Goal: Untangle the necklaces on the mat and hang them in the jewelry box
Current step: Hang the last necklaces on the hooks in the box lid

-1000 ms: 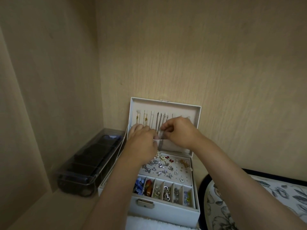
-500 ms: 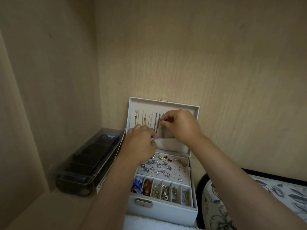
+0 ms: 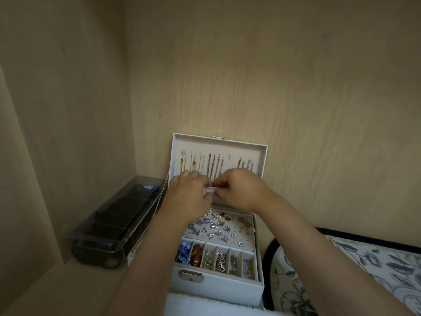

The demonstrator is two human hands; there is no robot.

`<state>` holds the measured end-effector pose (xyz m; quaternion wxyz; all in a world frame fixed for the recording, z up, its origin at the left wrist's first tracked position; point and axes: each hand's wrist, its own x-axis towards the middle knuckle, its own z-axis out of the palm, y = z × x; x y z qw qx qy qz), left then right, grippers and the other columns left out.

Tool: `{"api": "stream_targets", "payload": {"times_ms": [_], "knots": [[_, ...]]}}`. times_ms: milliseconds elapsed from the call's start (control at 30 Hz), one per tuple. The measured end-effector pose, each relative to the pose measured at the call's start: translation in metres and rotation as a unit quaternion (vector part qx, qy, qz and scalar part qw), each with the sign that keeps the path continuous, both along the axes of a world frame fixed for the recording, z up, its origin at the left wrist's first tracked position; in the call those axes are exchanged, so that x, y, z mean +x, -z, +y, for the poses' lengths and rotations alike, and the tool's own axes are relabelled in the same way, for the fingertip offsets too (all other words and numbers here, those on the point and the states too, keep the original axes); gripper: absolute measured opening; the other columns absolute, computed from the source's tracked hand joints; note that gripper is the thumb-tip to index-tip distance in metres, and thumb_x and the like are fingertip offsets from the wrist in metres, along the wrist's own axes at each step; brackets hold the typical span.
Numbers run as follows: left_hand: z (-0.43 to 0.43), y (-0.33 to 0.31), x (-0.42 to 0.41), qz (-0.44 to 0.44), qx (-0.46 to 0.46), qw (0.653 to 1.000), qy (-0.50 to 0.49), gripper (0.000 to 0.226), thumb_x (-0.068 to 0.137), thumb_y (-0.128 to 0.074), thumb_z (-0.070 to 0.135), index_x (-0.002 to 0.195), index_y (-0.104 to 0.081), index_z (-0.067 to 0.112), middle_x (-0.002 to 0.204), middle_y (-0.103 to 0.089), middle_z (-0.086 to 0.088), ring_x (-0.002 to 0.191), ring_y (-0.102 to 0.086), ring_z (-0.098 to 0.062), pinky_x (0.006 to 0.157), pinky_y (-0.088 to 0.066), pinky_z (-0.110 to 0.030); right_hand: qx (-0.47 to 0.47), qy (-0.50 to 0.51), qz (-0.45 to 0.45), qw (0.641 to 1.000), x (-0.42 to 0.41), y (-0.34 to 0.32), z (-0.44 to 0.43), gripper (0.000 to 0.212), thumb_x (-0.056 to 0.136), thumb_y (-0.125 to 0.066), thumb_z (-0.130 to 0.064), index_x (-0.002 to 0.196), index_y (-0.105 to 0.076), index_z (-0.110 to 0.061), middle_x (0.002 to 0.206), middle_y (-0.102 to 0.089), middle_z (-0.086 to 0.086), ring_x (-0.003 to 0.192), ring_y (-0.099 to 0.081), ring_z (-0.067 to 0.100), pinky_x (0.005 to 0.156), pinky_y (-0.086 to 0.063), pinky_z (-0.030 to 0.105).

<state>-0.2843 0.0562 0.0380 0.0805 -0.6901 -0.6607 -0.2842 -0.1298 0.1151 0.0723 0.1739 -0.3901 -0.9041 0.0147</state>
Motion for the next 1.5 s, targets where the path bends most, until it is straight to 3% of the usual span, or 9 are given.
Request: {"api": "stream_targets", "payload": {"times_ms": [300,467,733,833,967,1167,1233,1333,1500], "knots": [[-0.011,-0.012,0.070,-0.033,0.002,0.991,0.127,0.028,0.093,-0.055,0.028,0.120,-0.062,0.025,0.118,-0.058,0.006,0.111,-0.050,-0.013,0.091,-0.046,-0.035,-0.050,0.027,0.102,0.993,0.097,-0.008,-0.026,0.019,0.088,-0.067,-0.033,0.105,-0.075,-0.028,0.097,-0.072,-0.010,0.091,-0.066,0.007,0.086,-0.056,0.035],[-0.027,0.000,0.122,-0.010,-0.036,0.981,0.192,0.024,0.096,-0.054,0.032,0.118,-0.063,0.029,0.103,-0.050,0.016,0.089,-0.048,-0.002,0.074,-0.040,-0.024,-0.110,0.059,0.069,0.990,0.172,0.008,-0.049,0.012,0.091,-0.067,-0.031,0.100,-0.075,-0.030,0.093,-0.067,-0.018,0.076,-0.059,-0.012,0.069,-0.044,0.009],[-0.041,0.029,0.191,0.023,-0.157,0.961,0.224,0.021,0.093,-0.058,0.022,0.108,-0.070,0.030,0.108,-0.062,0.004,0.096,-0.059,-0.015,0.084,-0.051,-0.032,-0.206,0.091,0.055,0.973,0.234,0.048,-0.071,0.011,0.085,-0.071,-0.025,0.088,-0.077,-0.034,0.087,-0.073,-0.016,0.082,-0.066,-0.002,0.077,-0.053,0.020],[-0.043,0.041,0.196,0.016,-0.169,0.962,0.214,0.016,0.090,-0.062,0.027,0.103,-0.071,0.031,0.105,-0.064,0.005,0.097,-0.060,-0.015,0.087,-0.053,-0.037,-0.229,0.091,0.036,0.969,0.237,0.060,-0.073,0.011,0.082,-0.073,-0.030,0.088,-0.078,-0.037,0.085,-0.074,-0.020,0.082,-0.067,-0.002,0.083,-0.056,0.026],[-0.044,0.047,0.196,0.022,-0.158,0.966,0.202,0.016,0.088,-0.067,0.036,0.103,-0.071,0.031,0.106,-0.061,0.009,0.106,-0.051,-0.009,0.089,-0.048,-0.033,-0.218,0.074,0.021,0.973,0.236,0.066,-0.072,0.011,0.080,-0.077,-0.028,0.088,-0.080,-0.034,0.080,-0.072,-0.021,0.079,-0.065,-0.003,0.078,-0.052,0.018],[-0.043,0.057,0.199,0.029,-0.118,0.978,0.169,0.010,0.091,-0.061,0.030,0.092,-0.071,0.029,0.098,-0.061,0.009,0.101,-0.052,-0.012,0.086,-0.049,-0.034,-0.193,0.070,-0.018,0.979,0.236,0.069,-0.069,0.008,0.086,-0.066,-0.033,0.081,-0.073,-0.031,0.084,-0.071,-0.016,0.078,-0.063,-0.001,0.073,-0.051,0.022],[-0.041,0.057,0.202,-0.001,-0.117,0.976,0.182,0.016,0.094,-0.056,0.027,0.098,-0.071,0.030,0.094,-0.062,0.008,0.097,-0.052,-0.011,0.085,-0.047,-0.031,-0.212,0.068,0.035,0.974,0.235,0.070,-0.067,0.009,0.090,-0.062,-0.030,0.085,-0.070,-0.027,0.082,-0.069,-0.013,0.075,-0.060,0.001,0.069,-0.047,0.020],[-0.046,0.053,0.208,-0.149,-0.153,0.957,0.198,0.015,0.095,-0.057,0.025,0.104,-0.069,0.030,0.087,-0.068,0.012,0.078,-0.059,-0.004,0.073,-0.049,-0.025,-0.258,0.066,0.163,0.950,0.233,0.071,-0.063,0.011,0.091,-0.063,-0.027,0.085,-0.068,-0.020,0.083,-0.071,-0.005,0.073,-0.062,0.006,0.073,-0.051,0.029],[-0.049,0.049,0.210,-0.292,-0.134,0.932,0.170,0.010,0.087,-0.072,0.018,0.092,-0.073,0.026,0.078,-0.071,0.011,0.062,-0.060,0.006,0.061,-0.048,-0.015,-0.329,0.040,0.282,0.900,0.230,0.070,-0.060,0.013,0.094,-0.061,-0.017,0.082,-0.066,-0.017,0.070,-0.069,0.002,0.069,-0.064,0.017,0.077,-0.054,0.043]]}}
